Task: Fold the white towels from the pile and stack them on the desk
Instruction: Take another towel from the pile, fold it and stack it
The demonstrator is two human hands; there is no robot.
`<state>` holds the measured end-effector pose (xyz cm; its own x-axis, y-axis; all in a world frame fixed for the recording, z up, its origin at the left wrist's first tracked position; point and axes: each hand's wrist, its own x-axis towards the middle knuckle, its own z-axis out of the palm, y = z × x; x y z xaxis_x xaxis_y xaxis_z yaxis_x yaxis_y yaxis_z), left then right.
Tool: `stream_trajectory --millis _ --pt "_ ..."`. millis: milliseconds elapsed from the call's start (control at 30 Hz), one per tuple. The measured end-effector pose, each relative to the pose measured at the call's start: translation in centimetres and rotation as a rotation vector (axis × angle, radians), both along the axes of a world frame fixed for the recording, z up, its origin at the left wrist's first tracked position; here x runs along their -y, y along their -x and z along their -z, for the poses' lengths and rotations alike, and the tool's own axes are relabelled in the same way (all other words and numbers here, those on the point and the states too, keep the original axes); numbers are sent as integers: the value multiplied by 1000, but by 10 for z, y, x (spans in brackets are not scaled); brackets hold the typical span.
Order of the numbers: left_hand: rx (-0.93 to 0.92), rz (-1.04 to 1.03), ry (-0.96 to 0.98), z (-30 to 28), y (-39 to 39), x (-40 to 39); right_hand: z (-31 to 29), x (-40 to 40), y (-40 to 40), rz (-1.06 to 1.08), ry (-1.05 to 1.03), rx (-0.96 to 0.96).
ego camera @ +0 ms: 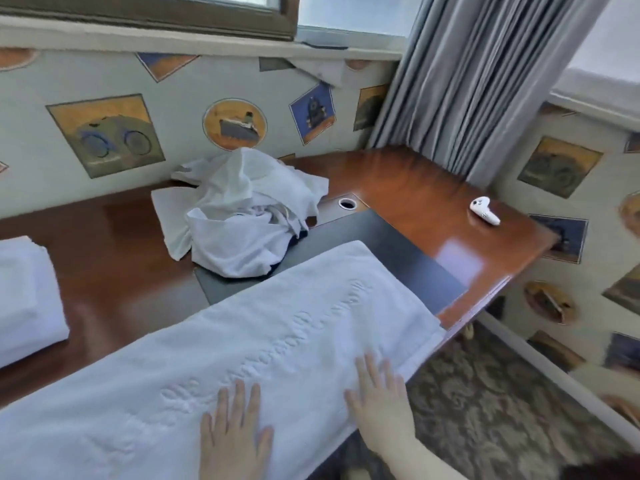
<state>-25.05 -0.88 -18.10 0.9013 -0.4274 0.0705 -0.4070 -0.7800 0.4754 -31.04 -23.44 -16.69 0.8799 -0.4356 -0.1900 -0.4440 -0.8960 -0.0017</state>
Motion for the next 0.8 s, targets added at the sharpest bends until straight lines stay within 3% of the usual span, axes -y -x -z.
stream_trajectory --millis 133,267,400,500,567,800 --pt "-139 -38 -339 12 -23 53 12 74 2 192 -50 98" --pt "-247 -89 -409 25 -49 119 12 133 -17 284 -159 196" --pt "-243 -125 -423 26 -79 174 19 162 -63 89 -150 167" --pt "-275 -110 -403 27 -90 199 20 142 -109 -207 -165 195" --pt "-261 -107 -416 28 -89 205 29 132 -125 -362 -180 101" --pt "-199 -189 -429 32 -100 191 49 160 -119 -125 -148 17"
